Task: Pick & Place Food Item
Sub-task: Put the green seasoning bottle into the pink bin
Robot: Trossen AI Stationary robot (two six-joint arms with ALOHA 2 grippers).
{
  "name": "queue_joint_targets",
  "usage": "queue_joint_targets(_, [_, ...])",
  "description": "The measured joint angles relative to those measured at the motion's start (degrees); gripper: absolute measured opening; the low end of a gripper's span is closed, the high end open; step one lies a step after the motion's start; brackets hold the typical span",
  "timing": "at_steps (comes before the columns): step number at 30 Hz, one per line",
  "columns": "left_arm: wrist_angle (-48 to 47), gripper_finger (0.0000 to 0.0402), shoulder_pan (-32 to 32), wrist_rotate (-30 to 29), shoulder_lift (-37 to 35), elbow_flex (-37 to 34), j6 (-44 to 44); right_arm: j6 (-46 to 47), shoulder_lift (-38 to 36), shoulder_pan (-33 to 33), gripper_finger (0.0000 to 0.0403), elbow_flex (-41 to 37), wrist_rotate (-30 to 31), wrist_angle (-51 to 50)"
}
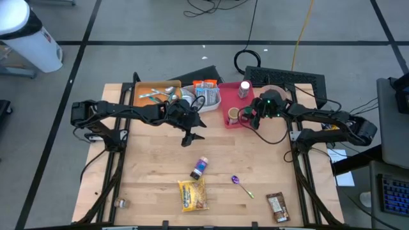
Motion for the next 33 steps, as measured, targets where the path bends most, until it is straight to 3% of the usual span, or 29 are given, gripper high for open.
queue_joint_targets(8, [0.0,0.0289,0.0,0.0,0.0,0.0,0.0,0.1,0.0,0.0,0.0191,0.0,-0.1,-0.1])
queue_joint_targets(24, [0.0,0.0278,0.0,-0.1,0.0,0.0,0.2,0.7,0.0,0.0,0.0249,-0.3,-0.1,-0.8])
queue_joint_targets(33, [3.0,0.0291,0.0,-0.2,0.0,0.0,0.3,0.0,-7.2,0.0,0.028,-0.2,-0.3,-0.5])
